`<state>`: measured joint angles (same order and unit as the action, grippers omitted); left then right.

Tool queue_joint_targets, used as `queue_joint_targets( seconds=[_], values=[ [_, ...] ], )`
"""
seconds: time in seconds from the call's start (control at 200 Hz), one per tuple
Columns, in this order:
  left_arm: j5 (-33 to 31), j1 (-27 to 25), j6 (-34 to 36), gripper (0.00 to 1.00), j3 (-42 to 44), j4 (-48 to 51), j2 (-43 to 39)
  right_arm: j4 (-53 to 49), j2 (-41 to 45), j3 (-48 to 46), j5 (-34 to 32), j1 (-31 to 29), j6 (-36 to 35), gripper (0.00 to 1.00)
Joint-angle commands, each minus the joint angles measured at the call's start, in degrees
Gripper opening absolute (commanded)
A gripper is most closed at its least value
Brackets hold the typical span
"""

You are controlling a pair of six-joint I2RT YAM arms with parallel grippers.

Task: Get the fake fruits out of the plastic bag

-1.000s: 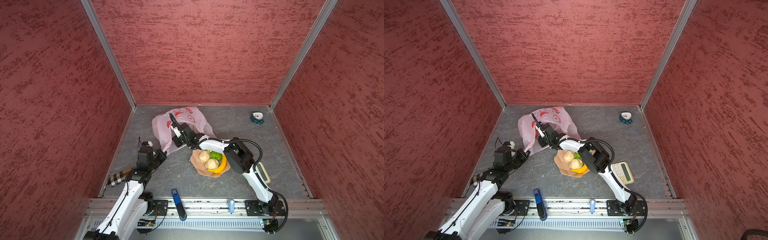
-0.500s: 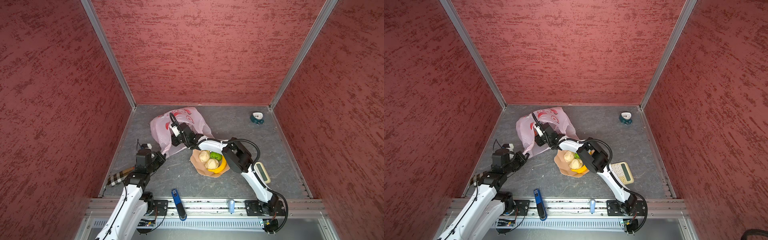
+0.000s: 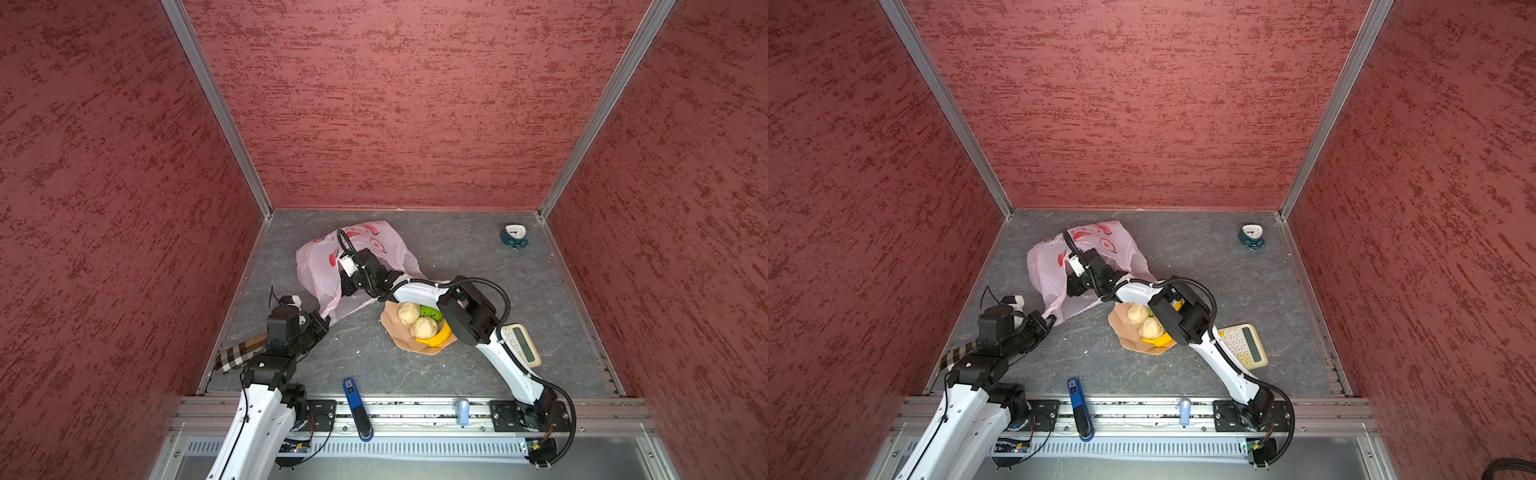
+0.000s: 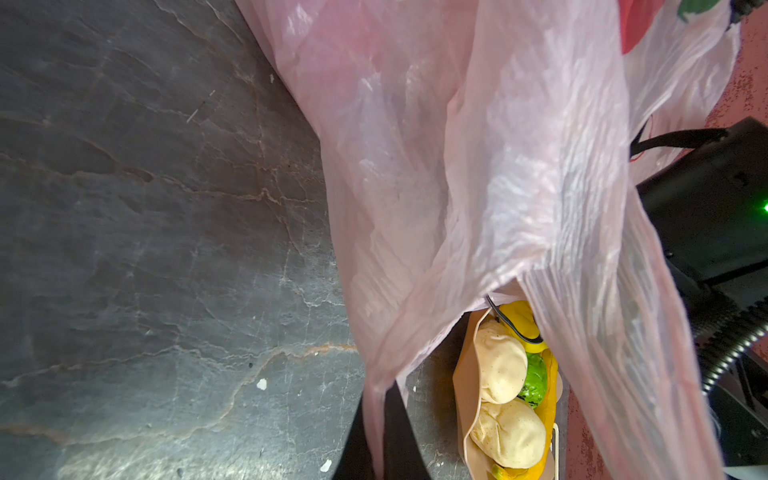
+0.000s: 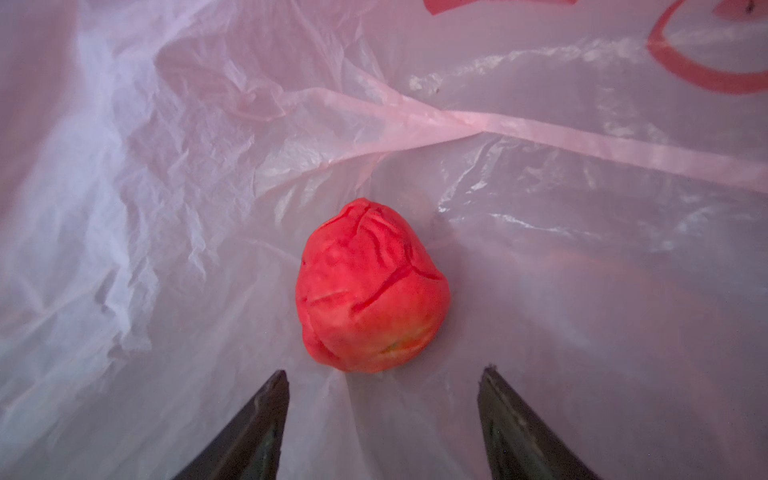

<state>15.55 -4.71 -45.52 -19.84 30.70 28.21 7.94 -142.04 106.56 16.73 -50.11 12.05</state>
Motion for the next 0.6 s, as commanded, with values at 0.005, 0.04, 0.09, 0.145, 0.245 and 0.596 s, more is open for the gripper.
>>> queue_joint_targets(
  seconds=[0.005, 0.04, 0.09, 0.145, 0.245, 0.596],
  values=[
    [0.90, 0.57, 1.22, 0.07, -0.43, 2.09, -0.78, 3.52, -1.02, 2.25, 4.00, -0.33, 0.38, 0.74],
    [1.11, 0.65, 1.26, 0.07, -0.32, 1.94, -0.72, 3.85, -1.05, 2.36, 4.60, -0.34, 0.42, 0.75],
    [1.27, 0.70, 1.23, 0.07, -0.16, 1.78, -0.63, 4.34, -1.23, 2.42, 5.41, -0.36, 0.51, 0.75],
    [1.51, 0.79, 1.46, 0.07, 0.10, 1.65, -0.57, 4.80, -1.61, 2.66, 5.98, -0.34, 0.60, 0.75],
    [2.09, 1.02, 1.55, 0.07, 0.56, 1.27, -0.61, 3.85, -2.64, 4.31, 5.93, -0.40, 0.61, 0.76],
    [4.04, 1.12, 2.25, 0.06, 0.73, 2.54, -3.72, 0.66, -6.31, 10.36, 6.75, -0.60, 0.53, 0.77]
  ],
)
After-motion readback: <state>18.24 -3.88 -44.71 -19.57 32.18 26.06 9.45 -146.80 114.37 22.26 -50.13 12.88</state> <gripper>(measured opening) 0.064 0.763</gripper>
